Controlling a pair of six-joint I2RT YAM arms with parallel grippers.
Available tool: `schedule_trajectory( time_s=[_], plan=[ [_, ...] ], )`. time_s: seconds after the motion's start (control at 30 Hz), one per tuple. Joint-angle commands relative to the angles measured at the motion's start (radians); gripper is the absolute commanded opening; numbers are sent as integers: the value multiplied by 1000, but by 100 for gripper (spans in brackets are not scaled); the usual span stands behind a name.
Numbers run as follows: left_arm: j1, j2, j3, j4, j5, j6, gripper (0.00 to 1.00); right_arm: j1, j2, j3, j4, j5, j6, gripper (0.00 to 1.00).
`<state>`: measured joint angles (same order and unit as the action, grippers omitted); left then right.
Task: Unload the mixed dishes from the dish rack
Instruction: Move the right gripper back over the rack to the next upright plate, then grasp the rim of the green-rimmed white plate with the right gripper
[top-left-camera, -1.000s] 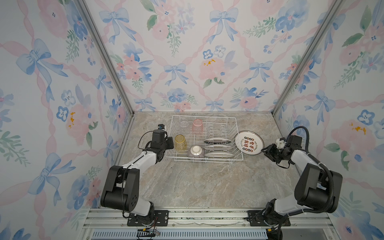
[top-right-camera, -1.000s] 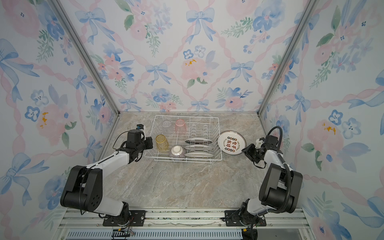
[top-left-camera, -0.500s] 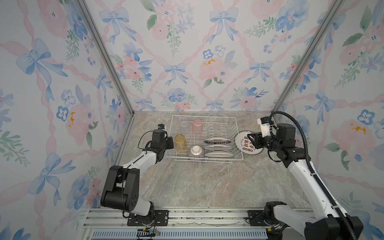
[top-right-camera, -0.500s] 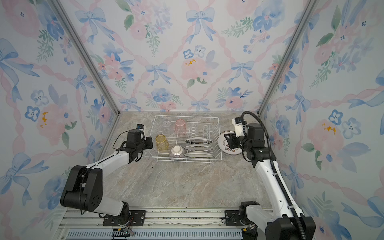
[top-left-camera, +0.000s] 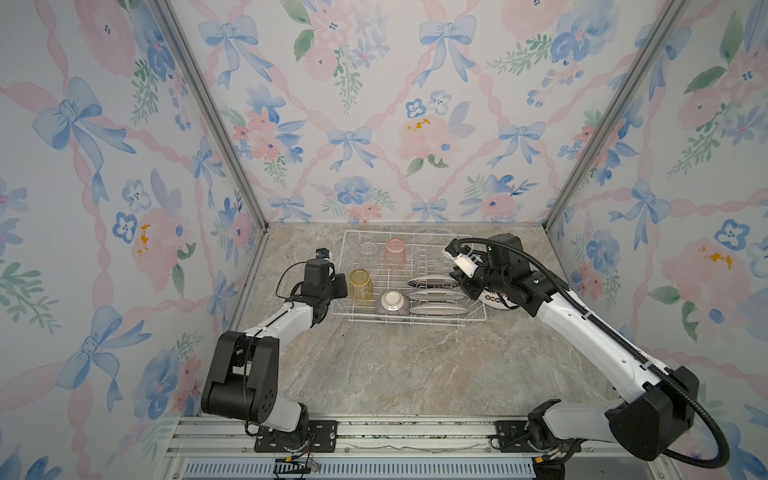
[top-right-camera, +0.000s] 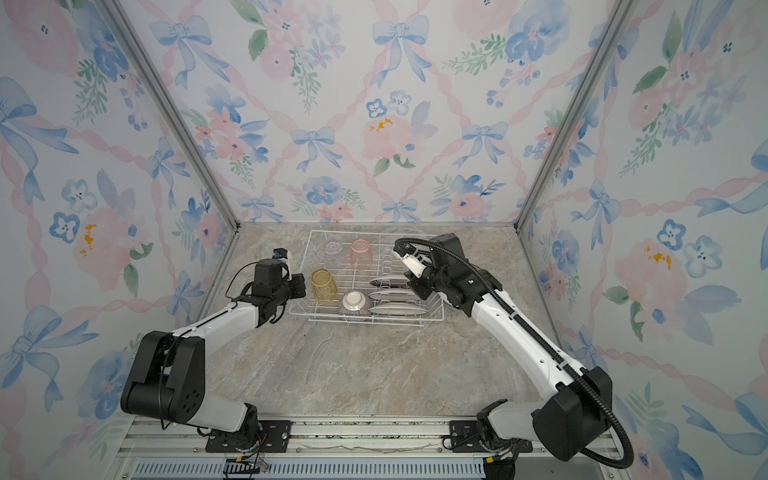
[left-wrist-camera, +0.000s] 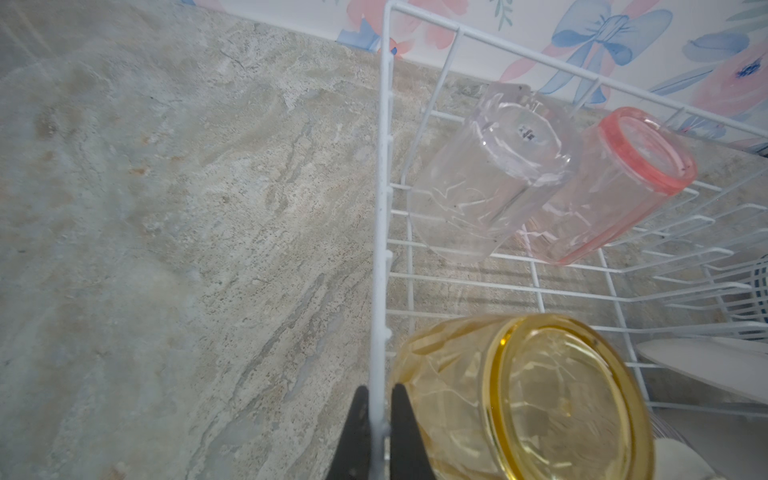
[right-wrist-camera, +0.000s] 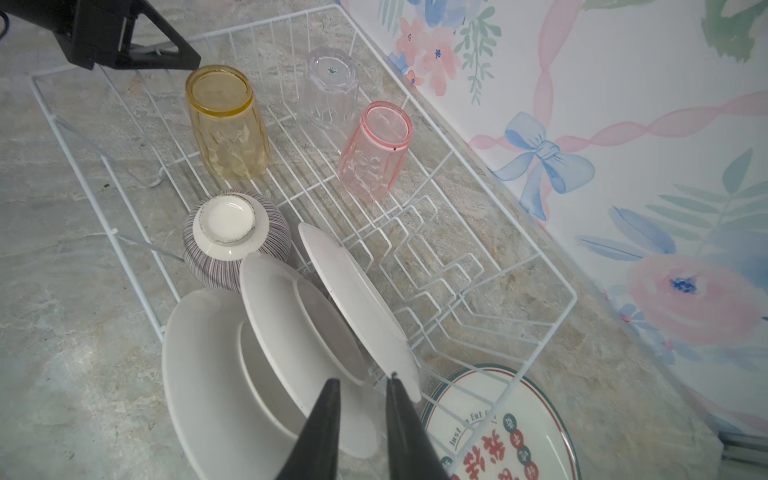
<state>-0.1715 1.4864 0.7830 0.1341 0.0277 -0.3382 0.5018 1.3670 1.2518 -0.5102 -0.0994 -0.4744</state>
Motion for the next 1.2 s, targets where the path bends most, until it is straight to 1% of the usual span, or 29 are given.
schedule_trajectory(
  time_s=[0.0,0.13,0.4,0.67,1.13,1.17],
  plan=[
    [-5,5,-12,-47,9,-15,0,29,61,59,-98,107,-102,23],
    [-5,4,-11,-48,10,-15,0,44,110,85,-121,115,-125,23],
    [-4,7,-12,-48,7,-15,0,60,159,106,-139,122,-141,25],
    [-4,4,-14,-50,4,-15,0,69,206,124,-116,157,-158,33],
    [-3,7,-10,-51,-1,-10,0,75,283,176,-106,155,-186,33],
    [-3,8,-10,-51,0,-10,0,75,310,184,-109,155,-189,33]
  ],
)
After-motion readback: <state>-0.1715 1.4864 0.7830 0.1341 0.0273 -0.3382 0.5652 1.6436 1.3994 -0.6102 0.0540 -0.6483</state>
